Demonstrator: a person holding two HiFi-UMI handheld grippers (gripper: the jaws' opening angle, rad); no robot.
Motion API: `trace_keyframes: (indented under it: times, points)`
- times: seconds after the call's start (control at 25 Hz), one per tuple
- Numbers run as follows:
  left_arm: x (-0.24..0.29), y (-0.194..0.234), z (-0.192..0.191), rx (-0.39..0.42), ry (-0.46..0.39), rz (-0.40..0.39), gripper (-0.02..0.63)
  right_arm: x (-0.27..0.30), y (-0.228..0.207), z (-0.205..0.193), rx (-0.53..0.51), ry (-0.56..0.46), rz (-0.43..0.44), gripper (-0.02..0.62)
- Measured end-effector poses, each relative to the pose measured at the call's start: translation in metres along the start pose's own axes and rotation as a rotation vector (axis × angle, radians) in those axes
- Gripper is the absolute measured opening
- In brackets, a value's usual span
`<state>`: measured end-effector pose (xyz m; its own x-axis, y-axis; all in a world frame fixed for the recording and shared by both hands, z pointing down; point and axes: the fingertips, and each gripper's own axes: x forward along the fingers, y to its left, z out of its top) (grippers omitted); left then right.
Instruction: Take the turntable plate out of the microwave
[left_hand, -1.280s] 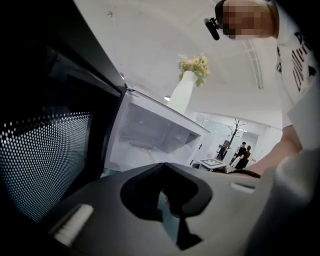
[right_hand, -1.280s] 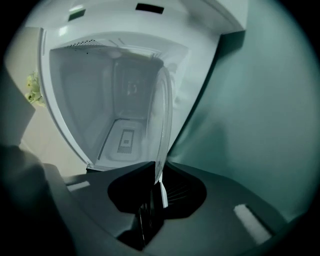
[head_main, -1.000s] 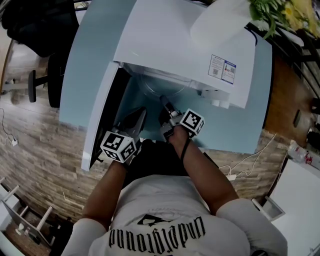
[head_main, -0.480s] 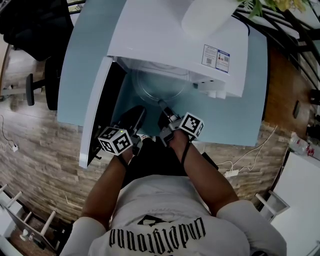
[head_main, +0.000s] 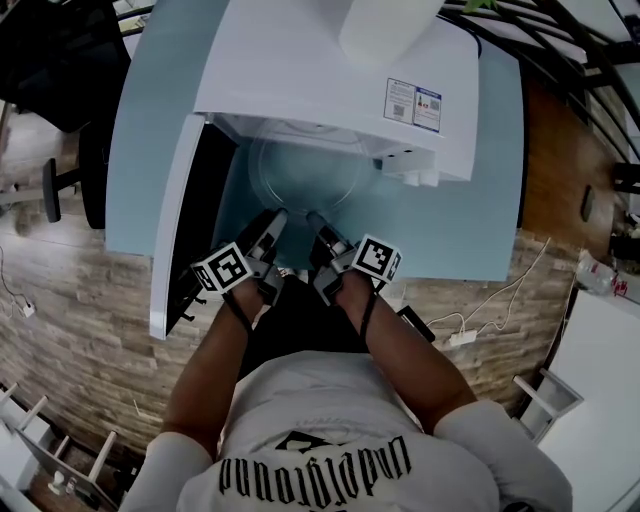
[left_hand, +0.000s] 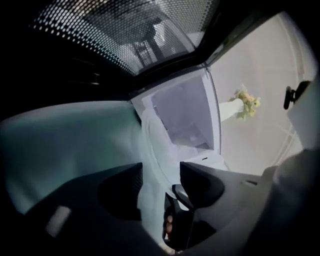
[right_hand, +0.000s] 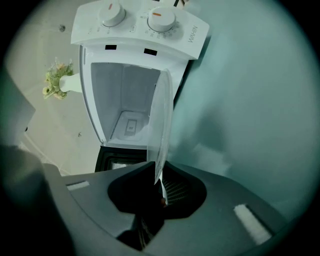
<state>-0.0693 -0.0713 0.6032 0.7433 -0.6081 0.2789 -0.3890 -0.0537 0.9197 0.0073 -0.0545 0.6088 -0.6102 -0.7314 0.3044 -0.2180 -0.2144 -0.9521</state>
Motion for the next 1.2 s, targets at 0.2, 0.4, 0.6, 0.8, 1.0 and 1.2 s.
trace_keyframes:
  times: [0.2, 0.4, 0.6, 0.8, 1.0, 1.2]
  points:
    - [0.012, 0.006, 0.001, -0.066, 0.001, -0.019, 0.264, -0.014, -0.001, -0.007, -0.010, 0.022, -0.010, 0.047]
    - [0.022, 0.012, 0.002, -0.124, 0.006, -0.021, 0.264, -0.029, -0.004, -0.008, -0.030, 0.044, -0.030, 0.043]
    - [0.035, 0.013, 0.003, -0.146, 0.027, -0.041, 0.262, -0.036, -0.007, -0.010, -0.008, 0.047, -0.068, 0.042]
    - [0.044, 0.016, 0.011, -0.183, 0.015, -0.085, 0.261, -0.034, -0.001, -0.011, -0.026, 0.057, -0.019, 0.041]
    - [0.047, 0.018, 0.014, -0.166, 0.019, -0.073, 0.140, -0.035, -0.002, -0.015, -0.044, 0.079, -0.028, 0.041]
    - [0.047, 0.013, 0.020, -0.127, 0.008, -0.110, 0.104, -0.034, -0.001, -0.016, -0.045, 0.081, -0.015, 0.044]
